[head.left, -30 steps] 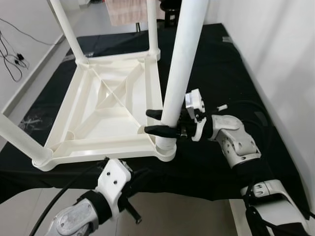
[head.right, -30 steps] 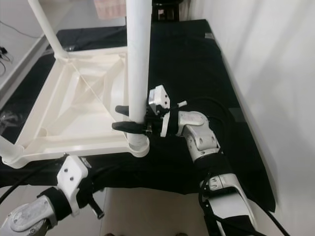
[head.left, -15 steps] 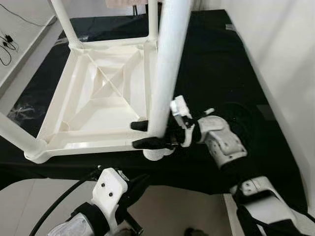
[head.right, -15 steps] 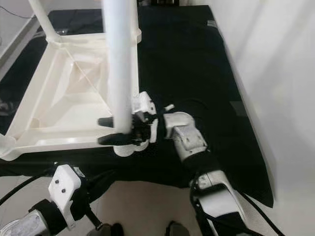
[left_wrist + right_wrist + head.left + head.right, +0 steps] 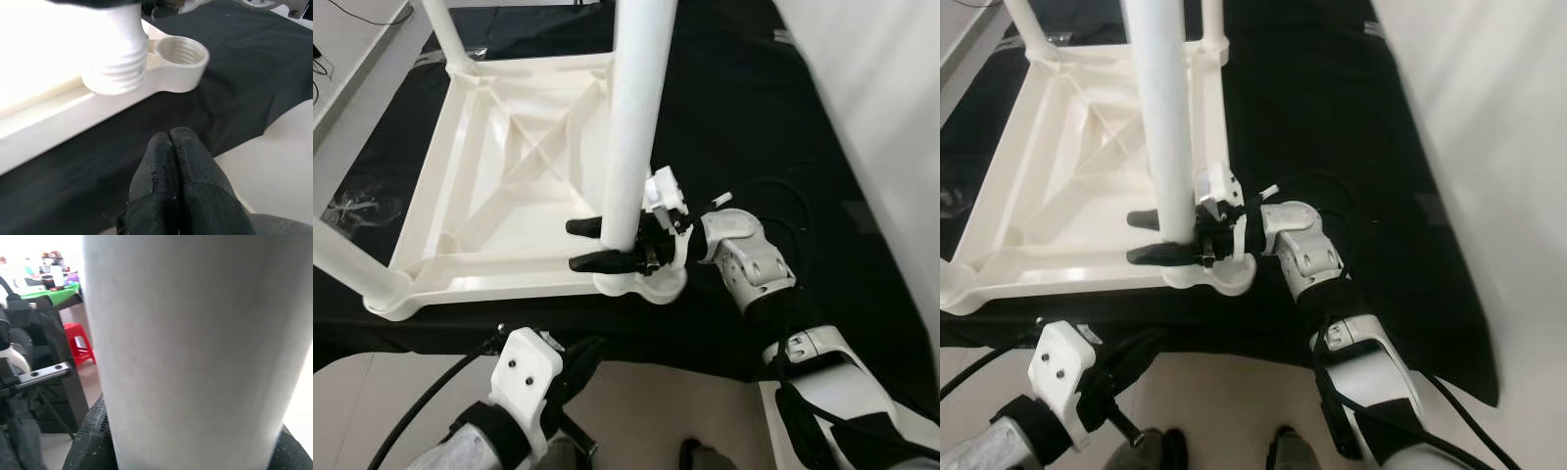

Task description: Building children table

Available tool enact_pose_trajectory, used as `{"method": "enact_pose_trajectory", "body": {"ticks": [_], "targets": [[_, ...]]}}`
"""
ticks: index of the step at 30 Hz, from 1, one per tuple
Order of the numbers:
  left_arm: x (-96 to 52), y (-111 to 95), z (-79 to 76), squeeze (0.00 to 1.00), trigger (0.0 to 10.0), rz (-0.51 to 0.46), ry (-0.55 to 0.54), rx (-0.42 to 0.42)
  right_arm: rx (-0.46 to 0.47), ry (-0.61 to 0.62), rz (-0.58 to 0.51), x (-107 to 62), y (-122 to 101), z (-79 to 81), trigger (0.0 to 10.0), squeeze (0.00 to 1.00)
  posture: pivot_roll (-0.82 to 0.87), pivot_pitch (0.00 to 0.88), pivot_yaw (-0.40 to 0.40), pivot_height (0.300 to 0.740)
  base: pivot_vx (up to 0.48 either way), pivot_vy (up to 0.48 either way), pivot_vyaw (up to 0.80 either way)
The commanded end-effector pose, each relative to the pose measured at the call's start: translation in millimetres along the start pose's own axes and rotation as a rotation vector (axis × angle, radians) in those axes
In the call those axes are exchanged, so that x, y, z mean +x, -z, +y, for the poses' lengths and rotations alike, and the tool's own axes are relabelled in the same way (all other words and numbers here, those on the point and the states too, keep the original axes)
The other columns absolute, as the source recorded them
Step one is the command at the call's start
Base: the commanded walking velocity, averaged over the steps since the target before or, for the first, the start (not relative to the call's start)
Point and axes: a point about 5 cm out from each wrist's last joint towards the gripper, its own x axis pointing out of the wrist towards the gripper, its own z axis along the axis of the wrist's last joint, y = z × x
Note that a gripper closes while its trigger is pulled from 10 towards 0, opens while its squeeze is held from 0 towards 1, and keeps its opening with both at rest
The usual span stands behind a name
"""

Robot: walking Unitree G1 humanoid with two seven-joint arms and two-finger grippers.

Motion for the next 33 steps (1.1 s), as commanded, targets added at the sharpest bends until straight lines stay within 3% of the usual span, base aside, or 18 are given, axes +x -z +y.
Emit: {"method": "enact_pose_trajectory", "body": {"ticks": [1,13,19,33], "targets": [[-1.0,1.5,-2.7,0.00,10.0,0.008,0.009,-0.004,0.001,-0.003,-0.015,-7.5,-0.3,-0.8,10.0,0.00,0.09,0.299,-0.012,0.740,0.000,0.000,0.00],[1.0,2.1,0.4,0.00,10.0,0.012,-0.007,0.002,-0.030,0.135,-0.001,-29.6,-2.8,-14.3,10.0,0.00,0.09,0.294,-0.007,0.740,0.000,0.000,0.00],[1.3,2.2,1.0,0.00,10.0,0.007,-0.011,-0.003,-0.001,0.056,-0.031,-43.3,-6.7,-6.6,10.0,0.00,0.10,0.294,-0.004,0.740,0.000,0.000,0.00],[0.5,2.4,2.3,0.00,10.0,0.011,-0.006,-0.006,-0.010,0.074,0.008,-61.0,-5.5,-8.6,10.0,0.00,0.10,0.293,0.001,0.740,0.000,0.000,0.00]]}}
